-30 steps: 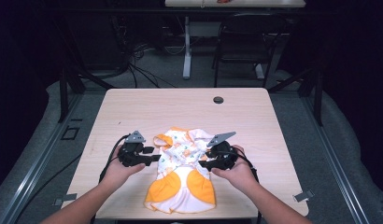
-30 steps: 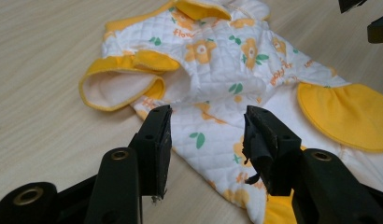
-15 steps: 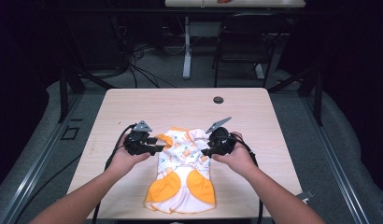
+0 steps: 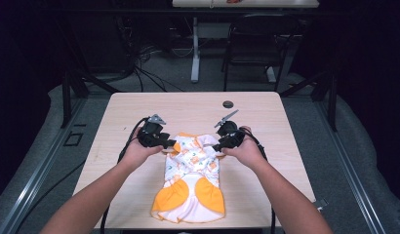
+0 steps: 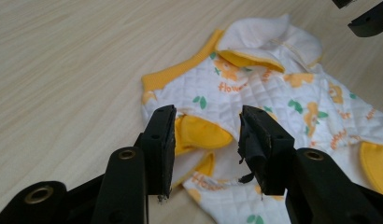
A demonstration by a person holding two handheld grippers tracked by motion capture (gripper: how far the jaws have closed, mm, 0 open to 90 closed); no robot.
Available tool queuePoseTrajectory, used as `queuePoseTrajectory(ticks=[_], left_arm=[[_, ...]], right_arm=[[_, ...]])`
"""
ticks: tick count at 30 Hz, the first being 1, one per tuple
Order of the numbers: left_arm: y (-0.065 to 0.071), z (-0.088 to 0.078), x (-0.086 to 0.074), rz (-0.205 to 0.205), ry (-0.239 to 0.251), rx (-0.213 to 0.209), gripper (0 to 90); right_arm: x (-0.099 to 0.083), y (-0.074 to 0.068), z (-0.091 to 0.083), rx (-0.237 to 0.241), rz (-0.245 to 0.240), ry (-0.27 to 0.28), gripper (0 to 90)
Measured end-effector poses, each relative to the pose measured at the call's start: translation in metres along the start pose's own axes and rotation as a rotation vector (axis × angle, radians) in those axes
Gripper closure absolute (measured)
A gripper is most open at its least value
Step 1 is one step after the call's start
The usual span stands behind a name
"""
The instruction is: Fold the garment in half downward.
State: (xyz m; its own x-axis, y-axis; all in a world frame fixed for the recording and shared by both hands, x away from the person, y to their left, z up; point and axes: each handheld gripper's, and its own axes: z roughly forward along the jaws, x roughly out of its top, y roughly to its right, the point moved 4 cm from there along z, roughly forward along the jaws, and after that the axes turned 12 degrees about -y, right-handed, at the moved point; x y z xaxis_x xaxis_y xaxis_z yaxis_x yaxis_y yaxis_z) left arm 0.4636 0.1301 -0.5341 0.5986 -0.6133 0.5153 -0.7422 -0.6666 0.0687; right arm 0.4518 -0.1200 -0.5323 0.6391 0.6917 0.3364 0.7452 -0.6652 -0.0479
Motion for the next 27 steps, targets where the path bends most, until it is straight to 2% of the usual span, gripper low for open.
queuePoseTrajectory(ticks=[2, 4, 8, 14, 15, 17, 18, 23, 27], left_arm=[[-0.004, 0.005, 0.004, 0.001, 0.001, -0.005, 57.0], [-0.007, 0.009, 0.008, 0.003, 0.000, -0.001, 57.4], [-0.011, 0.018, 0.014, 0.004, 0.003, -0.003, 58.2], [-0.019, 0.030, 0.017, -0.017, -0.001, 0.002, 59.7], [-0.021, 0.032, 0.017, -0.017, -0.003, 0.005, 59.8], [-0.024, 0.035, 0.017, -0.028, -0.005, 0.007, 59.9], [-0.026, 0.036, 0.017, -0.032, -0.006, 0.006, 60.3], [-0.035, 0.042, 0.015, -0.053, -0.017, 0.018, 61.0], [-0.039, 0.049, 0.012, -0.077, -0.024, 0.031, 60.7]], right_arm=[[0.005, 0.003, 0.001, -0.020, -0.012, -0.005, 59.1], [0.012, 0.005, 0.003, -0.015, -0.007, 0.009, 59.7], [0.026, 0.009, 0.009, -0.026, -0.017, -0.011, 59.8], [0.039, 0.017, 0.026, -0.031, 0.024, -0.009, 59.5], [0.040, 0.018, 0.029, -0.028, 0.024, -0.021, 59.5], [0.042, 0.020, 0.034, -0.018, 0.042, -0.011, 59.6], [0.042, 0.022, 0.036, -0.020, 0.039, -0.019, 59.6], [0.044, 0.028, 0.045, -0.030, 0.087, -0.012, 60.0], [0.045, 0.029, 0.052, -0.044, 0.088, -0.019, 60.8]])
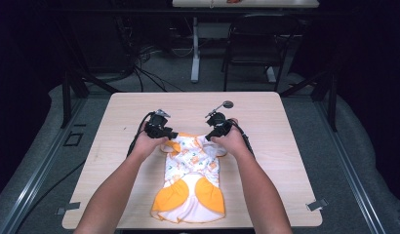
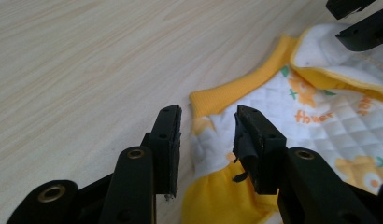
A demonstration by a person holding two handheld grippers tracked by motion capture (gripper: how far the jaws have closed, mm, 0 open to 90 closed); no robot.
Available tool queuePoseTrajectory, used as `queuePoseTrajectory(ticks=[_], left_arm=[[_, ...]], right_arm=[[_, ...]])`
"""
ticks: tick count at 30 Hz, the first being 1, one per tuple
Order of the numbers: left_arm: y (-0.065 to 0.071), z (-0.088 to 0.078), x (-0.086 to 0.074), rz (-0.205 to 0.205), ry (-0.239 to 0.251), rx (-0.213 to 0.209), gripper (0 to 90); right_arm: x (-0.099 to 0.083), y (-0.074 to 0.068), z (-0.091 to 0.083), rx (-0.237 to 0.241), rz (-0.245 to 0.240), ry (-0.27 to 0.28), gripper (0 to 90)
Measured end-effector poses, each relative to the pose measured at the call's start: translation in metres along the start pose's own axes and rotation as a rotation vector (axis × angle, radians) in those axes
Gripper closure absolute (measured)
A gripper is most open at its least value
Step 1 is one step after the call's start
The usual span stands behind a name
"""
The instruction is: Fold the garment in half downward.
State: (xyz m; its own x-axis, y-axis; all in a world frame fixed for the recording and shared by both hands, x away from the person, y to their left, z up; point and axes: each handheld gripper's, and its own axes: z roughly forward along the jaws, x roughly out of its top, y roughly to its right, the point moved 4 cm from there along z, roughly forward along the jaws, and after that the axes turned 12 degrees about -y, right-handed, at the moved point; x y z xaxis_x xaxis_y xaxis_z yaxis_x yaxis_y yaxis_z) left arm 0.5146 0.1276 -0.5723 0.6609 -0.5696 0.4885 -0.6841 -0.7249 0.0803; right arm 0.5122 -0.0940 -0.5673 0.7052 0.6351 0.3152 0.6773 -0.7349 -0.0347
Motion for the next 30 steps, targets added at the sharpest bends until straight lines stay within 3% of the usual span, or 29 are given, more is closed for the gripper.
queuePoseTrajectory(ticks=[6, 10, 18, 22, 30], left_arm=[[0.001, 0.013, -0.005, 0.007, -0.034, 0.010, 58.5], [0.001, 0.017, -0.006, -0.002, -0.028, 0.008, 57.9], [0.000, 0.024, -0.012, -0.018, -0.019, 0.002, 55.4], [-0.001, 0.025, -0.014, -0.019, -0.019, -0.004, 55.7], [0.006, 0.025, -0.013, 0.010, -0.032, 0.000, 67.7]], right_arm=[[-0.002, 0.000, 0.011, 0.004, 0.029, 0.006, 58.1], [-0.004, 0.003, 0.015, 0.011, 0.062, 0.010, 55.9], [-0.005, 0.005, 0.023, 0.021, 0.077, -0.018, 54.2], [-0.006, 0.005, 0.025, 0.039, 0.082, 0.000, 54.6], [-0.006, 0.000, 0.024, 0.039, 0.060, -0.009, 68.4]])
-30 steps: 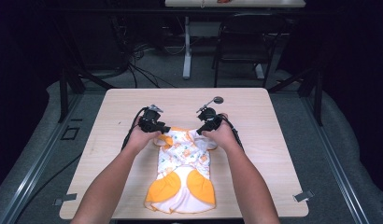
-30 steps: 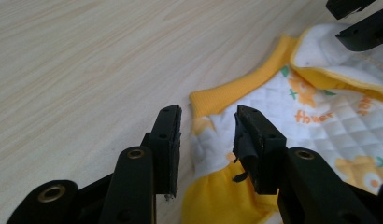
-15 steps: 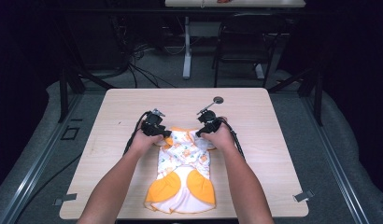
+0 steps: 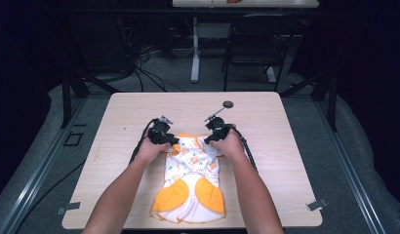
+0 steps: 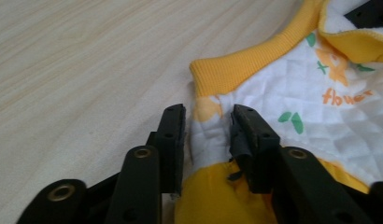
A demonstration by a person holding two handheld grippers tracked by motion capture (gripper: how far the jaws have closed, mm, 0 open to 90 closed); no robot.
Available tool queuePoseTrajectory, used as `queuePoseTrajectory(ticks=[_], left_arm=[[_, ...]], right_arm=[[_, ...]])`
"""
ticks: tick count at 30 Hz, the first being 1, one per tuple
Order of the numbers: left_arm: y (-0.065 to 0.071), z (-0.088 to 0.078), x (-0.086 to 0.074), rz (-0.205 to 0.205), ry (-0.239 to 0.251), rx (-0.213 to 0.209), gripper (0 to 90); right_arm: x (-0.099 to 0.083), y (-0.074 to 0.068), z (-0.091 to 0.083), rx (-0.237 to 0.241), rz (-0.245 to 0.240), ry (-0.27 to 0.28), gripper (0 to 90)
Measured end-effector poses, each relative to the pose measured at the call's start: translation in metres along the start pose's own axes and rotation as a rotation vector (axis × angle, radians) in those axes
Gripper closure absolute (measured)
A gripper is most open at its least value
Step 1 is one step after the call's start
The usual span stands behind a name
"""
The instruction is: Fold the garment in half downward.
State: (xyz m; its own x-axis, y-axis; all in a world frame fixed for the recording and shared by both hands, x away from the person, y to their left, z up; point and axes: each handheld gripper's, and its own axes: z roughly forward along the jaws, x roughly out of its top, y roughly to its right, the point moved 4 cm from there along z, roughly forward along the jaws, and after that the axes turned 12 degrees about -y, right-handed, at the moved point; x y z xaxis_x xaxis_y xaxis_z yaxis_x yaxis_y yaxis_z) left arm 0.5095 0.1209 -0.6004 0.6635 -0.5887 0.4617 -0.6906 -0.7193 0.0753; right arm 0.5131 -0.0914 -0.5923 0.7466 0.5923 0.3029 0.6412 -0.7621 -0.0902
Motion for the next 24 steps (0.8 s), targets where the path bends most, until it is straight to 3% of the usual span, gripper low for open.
queuePoseTrajectory(ticks=[9, 13, 14, 18, 23, 24], left_arm=[[0.002, -0.001, 0.000, -0.005, -0.017, -0.012, 82.3], [0.002, -0.001, 0.001, -0.015, -0.021, -0.016, 84.9], [0.002, -0.002, 0.001, -0.018, -0.022, -0.016, 85.2], [0.004, -0.004, 0.001, -0.012, -0.021, -0.010, 86.1], [0.003, -0.011, 0.002, -0.008, -0.010, -0.009, 86.7], [0.003, -0.012, 0.002, -0.010, -0.007, -0.010, 86.8]], right_arm=[[-0.004, -0.001, -0.001, 0.038, 0.001, 0.025, 80.6], [-0.003, -0.004, -0.002, 0.013, -0.021, 0.010, 82.6], [-0.003, -0.005, -0.001, 0.004, -0.014, 0.032, 82.8], [-0.003, -0.005, -0.006, -0.009, -0.044, 0.005, 83.1], [-0.001, -0.009, -0.011, -0.013, -0.042, 0.039, 83.1], [-0.001, -0.009, -0.013, -0.021, -0.064, 0.023, 83.1]])
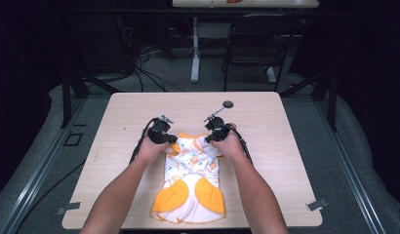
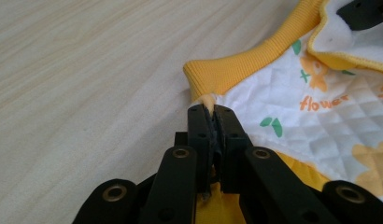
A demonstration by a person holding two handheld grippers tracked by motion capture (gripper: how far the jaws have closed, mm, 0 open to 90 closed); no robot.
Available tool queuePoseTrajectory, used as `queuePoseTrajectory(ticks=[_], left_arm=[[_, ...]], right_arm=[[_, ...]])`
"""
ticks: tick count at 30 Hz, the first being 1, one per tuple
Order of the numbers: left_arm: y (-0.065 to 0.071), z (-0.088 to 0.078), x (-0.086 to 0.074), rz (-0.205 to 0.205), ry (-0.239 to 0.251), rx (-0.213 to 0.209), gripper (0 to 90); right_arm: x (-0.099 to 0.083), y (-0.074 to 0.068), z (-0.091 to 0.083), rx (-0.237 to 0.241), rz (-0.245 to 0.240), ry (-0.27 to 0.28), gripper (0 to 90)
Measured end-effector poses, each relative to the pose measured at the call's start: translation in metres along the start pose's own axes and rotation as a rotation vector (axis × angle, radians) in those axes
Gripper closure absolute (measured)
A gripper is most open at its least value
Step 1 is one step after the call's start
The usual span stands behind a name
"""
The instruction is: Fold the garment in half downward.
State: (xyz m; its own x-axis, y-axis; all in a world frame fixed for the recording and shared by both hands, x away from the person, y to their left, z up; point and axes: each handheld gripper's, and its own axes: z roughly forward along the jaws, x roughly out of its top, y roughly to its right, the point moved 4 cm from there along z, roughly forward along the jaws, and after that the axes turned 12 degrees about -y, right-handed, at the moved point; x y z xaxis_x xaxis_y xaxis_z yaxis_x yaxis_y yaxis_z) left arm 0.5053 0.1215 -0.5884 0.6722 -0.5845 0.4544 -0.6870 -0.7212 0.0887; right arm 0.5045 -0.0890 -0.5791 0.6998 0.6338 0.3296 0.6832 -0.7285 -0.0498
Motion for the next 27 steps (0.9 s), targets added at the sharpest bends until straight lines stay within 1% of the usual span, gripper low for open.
queuePoseTrajectory(ticks=[1, 2, 4, 6, 8, 9, 10, 11, 13, 15, 17, 18, 20, 22, 23, 26, 27], left_arm=[[0.000, -0.002, 0.001, 0.001, 0.004, 0.002, 86.8], [0.000, -0.004, 0.001, 0.004, 0.007, 0.004, 86.9], [0.001, -0.007, 0.003, 0.003, 0.019, 0.006, 86.9], [0.001, -0.013, 0.005, 0.014, 0.023, 0.010, 87.0], [0.001, -0.018, 0.008, 0.017, 0.036, 0.014, 87.0], [0.001, -0.020, 0.009, 0.024, 0.032, 0.014, 87.0], [0.001, -0.023, 0.010, 0.022, 0.041, 0.018, 87.1], [0.001, -0.026, 0.011, 0.021, 0.048, 0.018, 87.1], [0.000, -0.031, 0.012, 0.019, 0.060, 0.020, 87.1], [0.000, -0.036, 0.014, 0.018, 0.068, 0.021, 87.0], [0.000, -0.040, 0.016, 0.020, 0.077, 0.029, 87.1], [-0.001, -0.043, 0.017, 0.023, 0.080, 0.032, 87.0], [0.000, -0.047, 0.019, 0.025, 0.083, 0.033, 87.0], [0.000, -0.053, 0.022, 0.024, 0.102, 0.029, 87.0], [0.000, -0.054, 0.023, 0.026, 0.104, 0.032, 87.1], [-0.001, -0.061, 0.026, 0.033, 0.121, 0.038, 87.1], [-0.001, -0.064, 0.027, 0.035, 0.120, 0.036, 87.1]], right_arm=[[0.000, -0.001, -0.001, -0.004, 0.002, 0.003, 83.0], [0.001, -0.003, -0.001, 0.001, 0.013, 0.023, 83.0], [0.001, -0.002, -0.005, -0.008, -0.005, 0.011, 83.0], [0.003, -0.003, -0.009, -0.011, -0.007, 0.029, 83.0], [0.004, -0.002, -0.014, -0.015, -0.014, 0.034, 83.0], [0.005, -0.004, -0.017, -0.011, 0.003, 0.061, 83.0], [0.006, -0.004, -0.018, -0.006, 0.009, 0.080, 83.0], [0.006, -0.003, -0.023, -0.010, -0.010, 0.061, 83.0], [0.007, -0.003, -0.029, -0.020, -0.018, 0.069, 83.0], [0.009, -0.005, -0.034, -0.016, -0.017, 0.092, 83.0], [0.011, -0.006, -0.039, -0.025, -0.023, 0.100, 83.0], [0.012, -0.006, -0.042, -0.027, -0.039, 0.094, 83.0], [0.014, -0.006, -0.046, -0.040, -0.042, 0.109, 83.0], [0.016, -0.006, -0.051, -0.044, -0.039, 0.118, 83.0], [0.018, -0.005, -0.054, -0.052, -0.050, 0.120, 83.0], [0.020, -0.005, -0.061, -0.055, -0.050, 0.138, 83.0], [0.021, -0.005, -0.063, -0.062, -0.055, 0.143, 83.0]])
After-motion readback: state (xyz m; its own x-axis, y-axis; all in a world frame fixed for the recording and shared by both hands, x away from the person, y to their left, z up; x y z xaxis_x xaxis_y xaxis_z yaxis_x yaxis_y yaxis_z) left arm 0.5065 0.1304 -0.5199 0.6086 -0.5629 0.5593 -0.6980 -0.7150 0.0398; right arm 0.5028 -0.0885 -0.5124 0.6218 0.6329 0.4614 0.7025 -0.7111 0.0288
